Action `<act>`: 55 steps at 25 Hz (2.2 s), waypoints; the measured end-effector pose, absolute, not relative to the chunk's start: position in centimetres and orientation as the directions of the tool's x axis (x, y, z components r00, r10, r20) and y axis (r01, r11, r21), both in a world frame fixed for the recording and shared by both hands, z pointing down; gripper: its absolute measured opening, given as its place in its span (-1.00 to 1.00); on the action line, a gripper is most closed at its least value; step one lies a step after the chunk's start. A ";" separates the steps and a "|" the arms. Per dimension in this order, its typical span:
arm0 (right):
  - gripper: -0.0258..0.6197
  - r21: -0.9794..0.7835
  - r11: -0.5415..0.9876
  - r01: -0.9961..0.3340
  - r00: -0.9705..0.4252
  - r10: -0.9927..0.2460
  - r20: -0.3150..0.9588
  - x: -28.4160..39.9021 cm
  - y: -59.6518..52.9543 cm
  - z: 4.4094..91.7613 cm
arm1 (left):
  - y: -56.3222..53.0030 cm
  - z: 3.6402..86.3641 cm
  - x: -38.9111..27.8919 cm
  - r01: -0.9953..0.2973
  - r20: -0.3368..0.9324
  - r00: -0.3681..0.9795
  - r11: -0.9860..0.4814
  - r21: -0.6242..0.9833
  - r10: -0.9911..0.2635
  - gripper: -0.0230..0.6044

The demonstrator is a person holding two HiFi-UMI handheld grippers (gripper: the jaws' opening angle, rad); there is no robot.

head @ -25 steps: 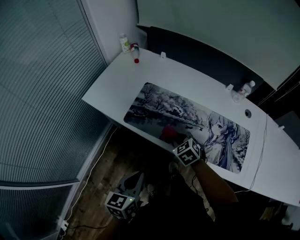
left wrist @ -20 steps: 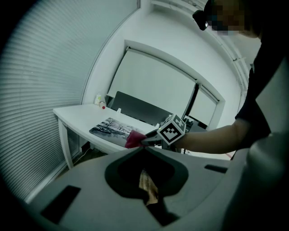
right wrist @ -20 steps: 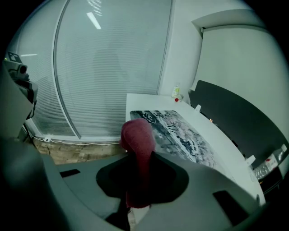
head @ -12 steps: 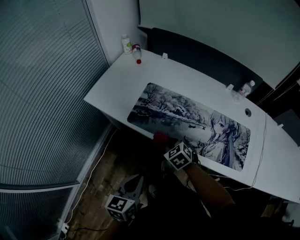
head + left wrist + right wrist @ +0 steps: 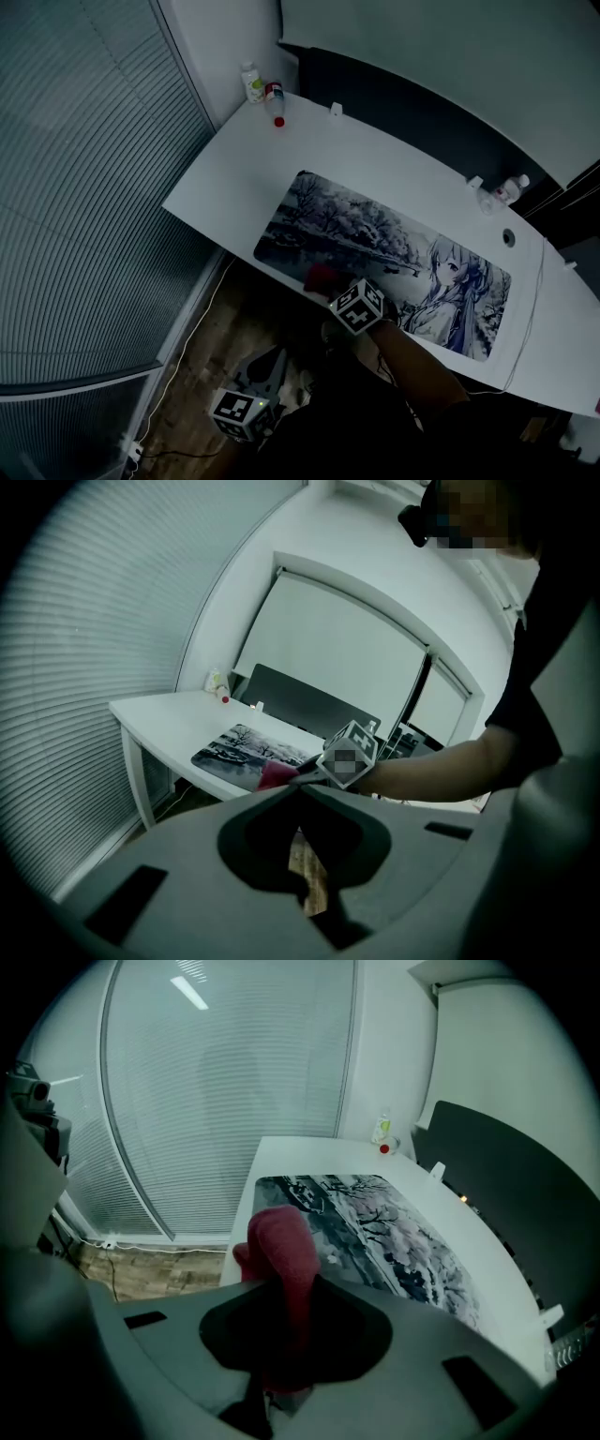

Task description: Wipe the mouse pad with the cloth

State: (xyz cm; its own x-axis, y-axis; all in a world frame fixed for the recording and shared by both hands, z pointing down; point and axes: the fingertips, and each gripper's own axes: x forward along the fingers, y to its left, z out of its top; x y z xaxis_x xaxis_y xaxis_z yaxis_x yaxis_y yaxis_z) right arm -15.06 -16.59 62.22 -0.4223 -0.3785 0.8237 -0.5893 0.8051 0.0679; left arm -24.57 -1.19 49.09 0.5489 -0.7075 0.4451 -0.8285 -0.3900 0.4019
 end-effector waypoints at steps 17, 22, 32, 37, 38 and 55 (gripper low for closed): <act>-0.66 0.076 0.764 -0.640 -0.373 -0.395 0.839 -9.9 -28.1 62.7 | -10.7 49.9 -22.0 -0.815 0.479 0.572 -0.400 0.418 -0.665 -0.91; -0.66 0.077 0.744 -0.663 -0.360 -0.408 0.839 -8.2 -31.1 62.8 | -12.4 50.0 -21.4 -0.817 0.494 0.570 -0.392 0.423 -0.657 -0.91; -0.66 0.068 0.694 -0.716 -0.362 -0.453 0.815 -5.7 -36.3 62.8 | -14.9 51.1 -21.3 -0.832 0.533 0.550 -0.367 0.417 -0.643 -0.91; -0.66 0.066 0.664 -0.744 -0.364 -0.486 0.795 -4.6 -38.4 62.7 | -15.7 51.5 -21.0 -0.836 0.548 0.542 -0.347 0.424 -0.637 -0.91; -0.66 0.065 0.660 -0.749 -0.365 -0.491 0.791 -4.6 -38.6 62.7 | -15.7 51.7 -21.0 -0.836 0.550 0.542 -0.345 0.426 -0.635 -0.91; -0.66 0.075 0.679 -0.730 -0.409 -0.523 0.748 -4.7 -38.4 62.3 | -14.7 51.8 -20.1 -0.850 0.547 0.519 -0.329 0.411 -0.657 -0.91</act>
